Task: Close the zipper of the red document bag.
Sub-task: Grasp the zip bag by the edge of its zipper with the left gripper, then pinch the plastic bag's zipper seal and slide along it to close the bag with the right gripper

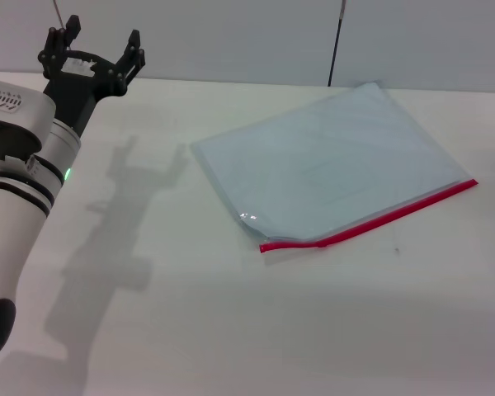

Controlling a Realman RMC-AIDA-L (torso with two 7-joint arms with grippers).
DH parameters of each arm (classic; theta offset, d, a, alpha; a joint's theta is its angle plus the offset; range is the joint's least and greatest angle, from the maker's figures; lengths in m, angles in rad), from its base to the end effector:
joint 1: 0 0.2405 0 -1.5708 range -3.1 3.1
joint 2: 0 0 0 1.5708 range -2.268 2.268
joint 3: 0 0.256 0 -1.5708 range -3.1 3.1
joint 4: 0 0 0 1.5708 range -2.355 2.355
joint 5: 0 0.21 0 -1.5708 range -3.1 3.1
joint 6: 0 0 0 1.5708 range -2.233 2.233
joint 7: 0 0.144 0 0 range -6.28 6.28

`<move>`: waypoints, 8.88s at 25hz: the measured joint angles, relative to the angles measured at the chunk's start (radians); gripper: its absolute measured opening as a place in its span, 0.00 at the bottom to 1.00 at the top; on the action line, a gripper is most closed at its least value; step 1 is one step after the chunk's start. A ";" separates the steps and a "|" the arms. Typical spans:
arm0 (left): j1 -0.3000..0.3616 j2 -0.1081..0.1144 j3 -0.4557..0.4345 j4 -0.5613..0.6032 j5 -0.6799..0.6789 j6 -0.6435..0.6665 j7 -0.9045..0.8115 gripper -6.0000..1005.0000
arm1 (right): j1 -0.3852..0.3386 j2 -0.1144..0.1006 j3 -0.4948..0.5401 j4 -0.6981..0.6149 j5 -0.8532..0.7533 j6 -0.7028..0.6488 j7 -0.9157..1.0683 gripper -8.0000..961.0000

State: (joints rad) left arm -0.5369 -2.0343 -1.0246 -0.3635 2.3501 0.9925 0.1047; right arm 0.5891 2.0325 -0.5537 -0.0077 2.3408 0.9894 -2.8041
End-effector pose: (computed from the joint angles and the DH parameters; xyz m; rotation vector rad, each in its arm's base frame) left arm -0.2706 0.3938 -0.0001 -1.5969 -0.3543 -0.6570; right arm 0.3496 0.3764 0.0228 -1.5360 0.6968 0.6174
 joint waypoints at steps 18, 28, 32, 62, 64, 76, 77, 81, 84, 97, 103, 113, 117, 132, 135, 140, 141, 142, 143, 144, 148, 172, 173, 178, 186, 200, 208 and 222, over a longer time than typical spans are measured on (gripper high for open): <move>-0.004 0.000 -0.002 0.000 0.000 0.006 0.005 0.89 | -0.003 -0.001 0.000 -0.001 0.000 0.012 -0.002 0.55; -0.001 0.000 -0.002 0.000 0.000 0.009 0.000 0.89 | -0.003 0.000 0.000 0.000 0.000 0.010 -0.003 0.55; -0.002 0.000 -0.002 0.000 0.000 0.006 0.000 0.89 | -0.001 0.000 0.000 0.000 0.000 0.005 -0.003 0.55; 0.051 0.062 -0.165 -0.946 0.251 -1.564 0.411 0.89 | -0.015 -0.005 0.000 -0.009 0.000 -0.016 0.000 0.55; 0.034 0.028 -0.215 -0.975 0.250 -1.693 0.488 0.89 | -0.011 -0.005 0.000 -0.009 0.000 -0.022 0.000 0.55; -0.056 0.004 -0.248 -1.019 0.238 -2.039 0.567 0.89 | -0.002 -0.005 0.000 -0.009 0.000 -0.037 0.000 0.55; -0.062 0.004 -0.248 -1.019 0.239 -2.059 0.568 0.89 | -0.002 -0.005 0.000 -0.009 0.000 -0.038 0.000 0.55; -0.087 0.004 -0.246 -1.011 0.244 -2.128 0.574 0.89 | -0.001 -0.005 0.000 -0.009 0.000 -0.038 0.000 0.55; -0.101 0.002 -0.245 -0.982 0.245 -2.152 0.585 0.89 | 0.003 -0.005 0.000 -0.009 0.000 -0.038 0.000 0.55; -0.114 -0.001 -0.182 -0.924 0.273 -2.073 0.590 0.89 | 0.009 -0.005 0.000 -0.009 0.000 -0.037 0.000 0.55; -0.115 -0.001 -0.164 -0.888 0.276 -2.004 0.593 0.89 | 0.015 -0.005 0.000 -0.009 0.000 -0.037 0.000 0.55; -0.138 -0.003 -0.131 -0.810 0.273 -1.936 0.588 0.89 | 0.019 -0.005 0.000 -0.009 0.000 -0.037 0.000 0.55; -0.133 -0.003 -0.130 -0.800 0.273 -1.904 0.588 0.88 | 0.020 -0.004 0.000 -0.009 0.000 -0.038 0.000 0.55; -0.128 -0.004 -0.118 -0.758 0.274 -1.817 0.563 0.86 | 0.018 -0.003 0.000 -0.009 0.000 -0.038 0.000 0.55; -0.127 -0.003 -0.118 -0.756 0.275 -1.807 0.563 0.85 | 0.020 -0.003 0.000 -0.008 0.000 -0.038 0.000 0.55; -0.127 -0.005 -0.118 -0.729 0.269 -1.780 0.562 0.68 | 0.020 -0.003 0.000 -0.008 0.000 -0.038 0.000 0.55; -0.127 -0.005 -0.118 -0.724 0.268 -1.775 0.560 0.68 | 0.020 -0.003 0.000 -0.008 0.000 -0.038 0.000 0.55; -0.128 -0.005 -0.118 -0.718 0.267 -1.770 0.558 0.67 | 0.020 -0.003 0.000 -0.008 0.000 -0.038 0.000 0.55; -0.128 -0.005 -0.118 -0.715 0.266 -1.767 0.556 0.67 | 0.020 -0.003 0.000 -0.008 0.000 -0.038 0.000 0.55; -0.130 -0.005 -0.118 -0.710 0.265 -1.762 0.552 0.67 | 0.020 -0.003 0.000 -0.008 0.000 -0.038 0.000 0.55; -0.132 -0.004 -0.118 -0.706 0.264 -1.741 0.540 0.65 | 0.020 -0.003 0.000 -0.008 0.000 -0.038 0.001 0.55; -0.126 -0.006 -0.068 -0.679 0.267 -1.603 0.492 0.19 | 0.021 -0.003 0.000 -0.006 0.000 -0.038 0.002 0.55; -0.122 -0.006 -0.069 -0.680 0.266 -1.594 0.484 0.18 | 0.021 -0.003 0.000 -0.005 0.000 -0.038 0.002 0.55; -0.077 -0.002 -0.076 -0.716 0.271 -1.530 0.446 0.16 | 0.021 -0.003 0.000 -0.002 0.000 -0.036 0.012 0.55; 0.052 -0.002 -0.107 -0.882 0.350 -1.455 0.442 0.11 | 0.030 -0.006 -0.012 -0.012 -0.026 -0.025 0.058 0.55; 0.117 0.002 -0.134 -0.937 0.364 -1.372 0.449 0.06 | -0.005 -0.005 -0.015 -0.361 -0.642 0.170 0.621 0.55; 0.113 0.003 -0.135 -0.934 0.364 -1.371 0.452 0.06 | 0.007 -0.007 -0.049 -0.507 -0.845 0.295 0.724 0.54; 0.106 0.003 -0.127 -0.940 0.384 -1.377 0.454 0.06 | 0.081 -0.005 -0.262 -0.601 -0.875 0.255 0.777 0.54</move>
State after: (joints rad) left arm -0.4305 -2.0311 -1.1517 -1.3038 2.7337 -0.3849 0.5584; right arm 0.6702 2.0275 -0.8162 -0.6085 1.4654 1.2442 -2.0271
